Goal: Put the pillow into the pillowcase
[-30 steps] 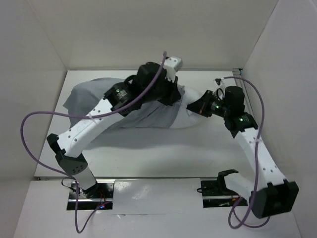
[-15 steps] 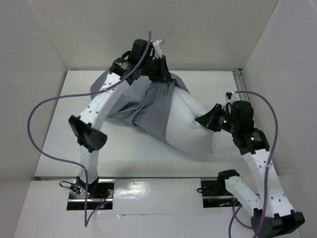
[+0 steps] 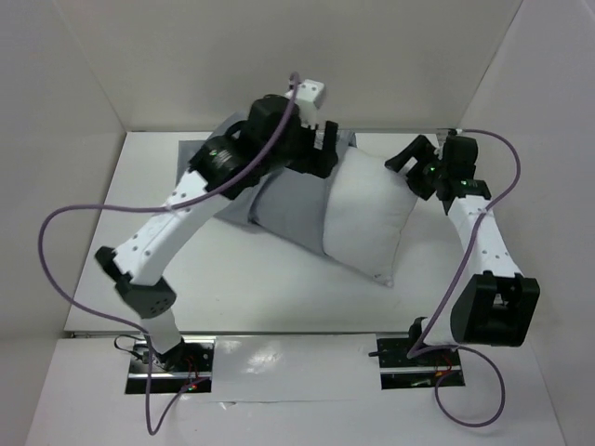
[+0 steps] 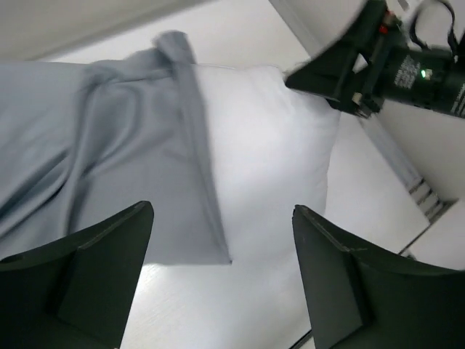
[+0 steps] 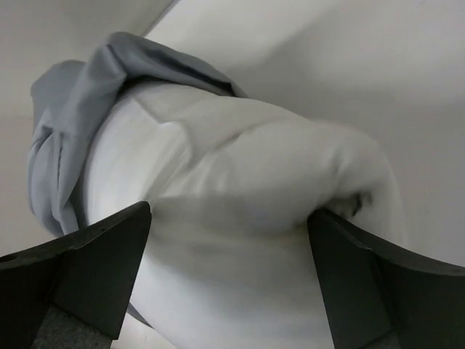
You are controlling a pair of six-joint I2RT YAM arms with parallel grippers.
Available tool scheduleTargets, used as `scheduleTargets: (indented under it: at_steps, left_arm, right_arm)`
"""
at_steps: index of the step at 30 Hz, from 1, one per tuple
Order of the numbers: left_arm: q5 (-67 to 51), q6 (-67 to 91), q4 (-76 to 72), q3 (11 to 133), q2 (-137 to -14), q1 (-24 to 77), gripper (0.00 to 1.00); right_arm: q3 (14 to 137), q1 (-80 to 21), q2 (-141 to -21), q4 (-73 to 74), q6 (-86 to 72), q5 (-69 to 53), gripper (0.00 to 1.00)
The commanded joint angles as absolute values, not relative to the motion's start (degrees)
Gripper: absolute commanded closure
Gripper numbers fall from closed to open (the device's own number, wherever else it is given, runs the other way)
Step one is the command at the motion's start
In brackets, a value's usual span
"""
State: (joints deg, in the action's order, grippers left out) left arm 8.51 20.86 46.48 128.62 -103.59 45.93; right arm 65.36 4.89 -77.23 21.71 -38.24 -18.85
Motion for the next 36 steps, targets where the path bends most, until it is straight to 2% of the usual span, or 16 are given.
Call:
scheduleTargets:
  at_steps: [1,3,5,6,7,8,11,13,18,22,32,36]
  left_arm:
    - [20.6,20.6,46.3,123.9,-96.4,44.1,0.11]
    - [20.8,21.3,46.3,119.7,-95.8,44.1,0.27]
    - [20.8,23.5,49.8,118.9,-98.4,44.1,0.52]
    - [20.8,24.8,51.7,120.7,-100.3,44.1,0.6]
    - [21.4,26.7,53.4,121.6,-102.3,44.6,0.63]
    - [22.1,28.1,56.2,122.7,-106.0,45.4,0.59]
    - [23.6,31.2,57.0,124.3,-110.0,47.1,0.3]
    - [23.3,31.2,55.0,124.8,-110.7,47.8,0.27]
    - [20.9,31.7,51.3,124.8,-112.8,48.3,0.26]
    - [19.9,32.9,54.0,131.6,-118.6,48.3,0.26]
    - [15.9,33.9,52.0,135.4,-124.3,48.9,0.26]
    - [14.0,33.9,50.9,136.7,-126.1,48.9,0.29]
  right_arm:
    - [69.5,8.8,-75.9,26.5,-32.4,-17.4,0.04]
    - [68.9,10.1,-72.4,28.5,-31.1,-14.2,0.02]
    - [67.7,10.1,-68.6,30.7,-29.9,-7.5,0.02]
    - [65.6,10.1,-67.2,31.5,-29.9,-6.1,0.02]
    - [64.2,10.1,-66.0,32.2,-29.4,-5.0,0.02]
    - [62.7,10.1,-63.7,32.2,-29.4,-5.0,0.02]
    - [58.4,10.1,-62.0,33.7,-28.3,-6.2,0.01]
    - [56.3,10.1,-62.0,35.1,-26.8,-7.0,0.01]
    - [51.9,10.1,-59.8,35.7,-25.5,-10.7,0.0]
    - [49.1,10.1,-59.8,35.7,-24.3,-12.0,0.0]
    - [45.4,10.1,-60.9,33.8,-24.8,-17.7,0.0]
    - [43.1,10.1,-60.9,32.0,-25.9,-19.9,0.0]
